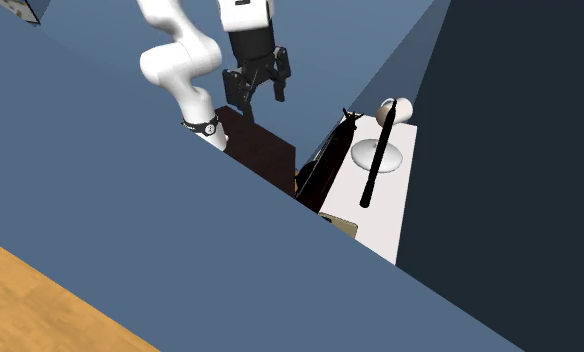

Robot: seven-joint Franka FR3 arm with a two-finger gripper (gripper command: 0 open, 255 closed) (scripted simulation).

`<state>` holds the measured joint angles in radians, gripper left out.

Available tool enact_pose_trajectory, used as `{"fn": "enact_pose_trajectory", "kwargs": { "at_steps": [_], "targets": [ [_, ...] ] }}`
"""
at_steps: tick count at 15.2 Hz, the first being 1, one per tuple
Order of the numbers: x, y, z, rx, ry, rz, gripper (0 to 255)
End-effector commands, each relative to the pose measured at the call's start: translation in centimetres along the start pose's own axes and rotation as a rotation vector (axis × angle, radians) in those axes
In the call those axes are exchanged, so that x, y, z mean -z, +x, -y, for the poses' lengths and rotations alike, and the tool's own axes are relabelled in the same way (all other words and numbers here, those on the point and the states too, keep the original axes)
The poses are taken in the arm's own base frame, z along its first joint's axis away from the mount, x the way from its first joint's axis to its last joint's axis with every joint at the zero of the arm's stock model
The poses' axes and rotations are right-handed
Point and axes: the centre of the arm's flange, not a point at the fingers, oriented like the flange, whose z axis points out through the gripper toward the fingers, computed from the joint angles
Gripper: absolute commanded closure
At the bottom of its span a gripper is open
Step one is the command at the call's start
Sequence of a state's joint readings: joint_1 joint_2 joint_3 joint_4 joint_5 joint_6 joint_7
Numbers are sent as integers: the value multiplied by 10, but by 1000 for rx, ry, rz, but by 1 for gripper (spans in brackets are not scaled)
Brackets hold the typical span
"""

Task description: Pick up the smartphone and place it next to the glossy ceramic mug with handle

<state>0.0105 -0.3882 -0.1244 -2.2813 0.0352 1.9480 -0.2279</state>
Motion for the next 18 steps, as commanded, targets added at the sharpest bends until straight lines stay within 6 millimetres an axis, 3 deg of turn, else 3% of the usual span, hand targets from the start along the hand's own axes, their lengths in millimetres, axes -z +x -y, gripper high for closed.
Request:
{"fn": "enact_pose_trajectory", "kwargs": {
  "at_steps": [1, 18],
  "targets": [
    [-9, 23, -9, 15, -4, -10, 0],
    [-90, 214, -55, 140, -26, -85, 0]
  ]
}}
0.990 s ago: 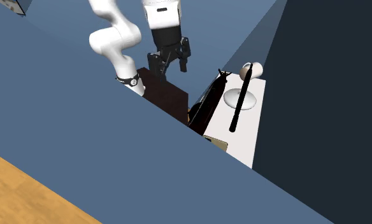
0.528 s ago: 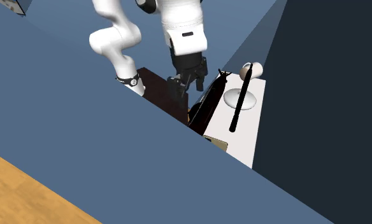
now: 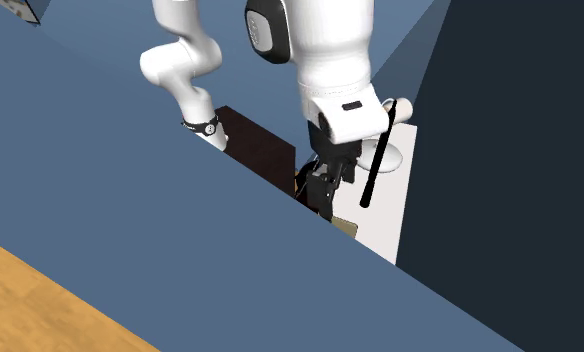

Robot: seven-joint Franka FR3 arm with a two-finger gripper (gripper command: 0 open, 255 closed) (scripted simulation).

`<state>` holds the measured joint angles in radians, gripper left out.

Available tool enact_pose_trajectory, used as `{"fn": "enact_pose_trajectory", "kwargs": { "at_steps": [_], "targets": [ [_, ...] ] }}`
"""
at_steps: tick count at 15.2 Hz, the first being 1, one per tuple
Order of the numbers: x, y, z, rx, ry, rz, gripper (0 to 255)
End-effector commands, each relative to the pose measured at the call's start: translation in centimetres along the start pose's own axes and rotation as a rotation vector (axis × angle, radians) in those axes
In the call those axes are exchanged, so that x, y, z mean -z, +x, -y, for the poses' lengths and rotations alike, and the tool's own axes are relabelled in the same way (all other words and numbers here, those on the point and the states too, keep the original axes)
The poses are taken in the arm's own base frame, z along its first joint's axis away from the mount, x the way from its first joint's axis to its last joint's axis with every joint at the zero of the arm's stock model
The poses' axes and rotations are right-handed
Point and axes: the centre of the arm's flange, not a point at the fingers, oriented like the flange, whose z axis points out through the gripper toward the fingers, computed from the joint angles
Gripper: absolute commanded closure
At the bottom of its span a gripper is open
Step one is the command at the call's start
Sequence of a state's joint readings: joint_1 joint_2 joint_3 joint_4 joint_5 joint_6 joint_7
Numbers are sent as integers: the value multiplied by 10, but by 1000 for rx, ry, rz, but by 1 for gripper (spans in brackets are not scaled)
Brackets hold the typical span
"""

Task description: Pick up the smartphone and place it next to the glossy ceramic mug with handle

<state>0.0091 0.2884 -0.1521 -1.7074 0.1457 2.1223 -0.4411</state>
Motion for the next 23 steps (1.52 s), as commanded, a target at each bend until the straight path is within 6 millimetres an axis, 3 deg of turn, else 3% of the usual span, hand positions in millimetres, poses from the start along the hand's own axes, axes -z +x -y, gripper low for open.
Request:
{"fn": "enact_pose_trajectory", "kwargs": {
  "at_steps": [1, 3, 11, 18, 19, 23],
  "targets": [
    [-12, 23, -6, 15, -3, -10, 0],
    [-21, 42, -11, 28, -5, -17, 0],
    [-61, 43, -11, 28, -5, -17, 0],
    [-61, 43, -11, 28, -5, -17, 0],
    [-61, 43, -11, 28, -5, -17, 255],
    [-61, 43, -11, 28, -5, -17, 255]
  ]
}}
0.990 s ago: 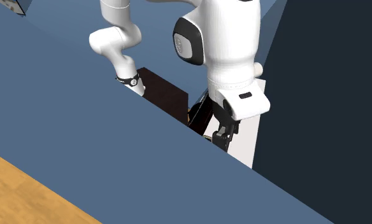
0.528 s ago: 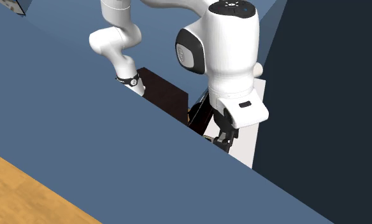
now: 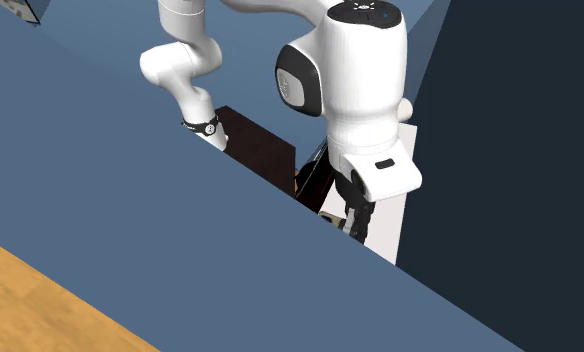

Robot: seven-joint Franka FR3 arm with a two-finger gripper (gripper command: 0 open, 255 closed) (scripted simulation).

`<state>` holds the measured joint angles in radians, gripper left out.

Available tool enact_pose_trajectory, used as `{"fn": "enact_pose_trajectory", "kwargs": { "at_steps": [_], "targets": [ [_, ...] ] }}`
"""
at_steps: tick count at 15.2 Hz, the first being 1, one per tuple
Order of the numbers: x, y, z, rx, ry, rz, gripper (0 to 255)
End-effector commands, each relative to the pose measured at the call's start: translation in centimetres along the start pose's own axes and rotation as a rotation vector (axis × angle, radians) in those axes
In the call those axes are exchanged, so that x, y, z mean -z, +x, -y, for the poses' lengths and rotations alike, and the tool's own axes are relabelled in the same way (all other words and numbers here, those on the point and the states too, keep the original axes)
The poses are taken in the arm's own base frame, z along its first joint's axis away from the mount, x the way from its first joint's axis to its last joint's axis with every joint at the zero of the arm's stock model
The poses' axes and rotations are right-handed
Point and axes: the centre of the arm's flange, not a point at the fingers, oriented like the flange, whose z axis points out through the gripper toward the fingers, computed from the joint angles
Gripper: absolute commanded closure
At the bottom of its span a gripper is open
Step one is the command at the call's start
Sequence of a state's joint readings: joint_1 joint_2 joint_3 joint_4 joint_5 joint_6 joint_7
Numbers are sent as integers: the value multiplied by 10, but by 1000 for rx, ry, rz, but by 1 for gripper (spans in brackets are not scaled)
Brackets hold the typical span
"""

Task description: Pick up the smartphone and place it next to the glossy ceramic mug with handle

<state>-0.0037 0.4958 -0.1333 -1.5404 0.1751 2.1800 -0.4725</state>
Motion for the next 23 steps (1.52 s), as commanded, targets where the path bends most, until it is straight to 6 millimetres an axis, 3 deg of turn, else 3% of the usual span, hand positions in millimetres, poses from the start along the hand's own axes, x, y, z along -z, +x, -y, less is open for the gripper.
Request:
{"fn": "enact_pose_trajectory", "kwargs": {
  "at_steps": [1, 5, 23],
  "targets": [
    [0, 0, 0, 0, 0, 1, 255],
    [0, 0, 0, 0, 0, 1, 255],
    [93, 16, 2, 0, 0, 1, 255]
  ]
}}
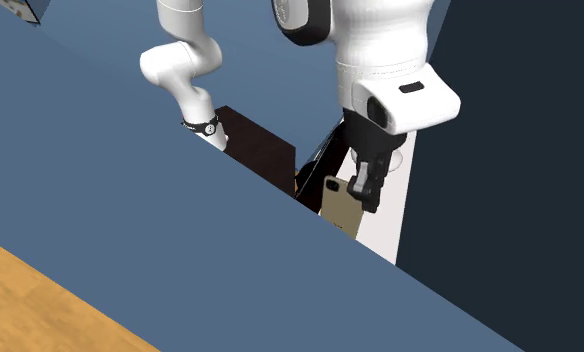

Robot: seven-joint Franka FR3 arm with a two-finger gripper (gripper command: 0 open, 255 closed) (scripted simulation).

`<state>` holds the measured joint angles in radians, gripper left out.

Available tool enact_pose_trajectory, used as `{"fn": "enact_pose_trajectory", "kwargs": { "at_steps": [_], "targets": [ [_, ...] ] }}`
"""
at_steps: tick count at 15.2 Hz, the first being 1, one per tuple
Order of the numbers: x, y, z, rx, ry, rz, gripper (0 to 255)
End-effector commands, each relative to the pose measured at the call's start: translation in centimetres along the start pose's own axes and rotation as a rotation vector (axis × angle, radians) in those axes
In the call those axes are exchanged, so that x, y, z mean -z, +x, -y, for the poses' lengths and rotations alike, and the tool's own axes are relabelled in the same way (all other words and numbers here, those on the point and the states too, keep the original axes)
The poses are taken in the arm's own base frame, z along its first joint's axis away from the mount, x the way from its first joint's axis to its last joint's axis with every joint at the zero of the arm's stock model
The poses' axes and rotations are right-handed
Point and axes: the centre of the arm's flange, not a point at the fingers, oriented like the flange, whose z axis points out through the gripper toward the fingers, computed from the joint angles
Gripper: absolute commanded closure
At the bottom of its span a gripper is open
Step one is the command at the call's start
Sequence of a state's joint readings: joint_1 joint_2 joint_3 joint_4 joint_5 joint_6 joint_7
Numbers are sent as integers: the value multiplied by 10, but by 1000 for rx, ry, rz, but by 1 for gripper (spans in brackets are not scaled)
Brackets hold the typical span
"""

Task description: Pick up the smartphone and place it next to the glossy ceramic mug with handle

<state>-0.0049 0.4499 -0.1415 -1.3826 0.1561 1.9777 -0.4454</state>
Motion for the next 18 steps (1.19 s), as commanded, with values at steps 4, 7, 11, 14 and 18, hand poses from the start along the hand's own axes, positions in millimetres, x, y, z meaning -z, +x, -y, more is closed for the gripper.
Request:
{"fn": "enact_pose_trajectory", "kwargs": {
  "at_steps": [4, 7, 11, 14, 18],
  "targets": [
    [26, 4, 0, 0, 0, 0, 255],
    [42, 6, 0, 0, 0, 0, 255],
    [63, 10, 1, 0, 0, 0, 255],
    [78, 13, 1, 0, 0, 0, 255],
    [99, 16, 1, 0, 0, 0, 255]
  ]
}}
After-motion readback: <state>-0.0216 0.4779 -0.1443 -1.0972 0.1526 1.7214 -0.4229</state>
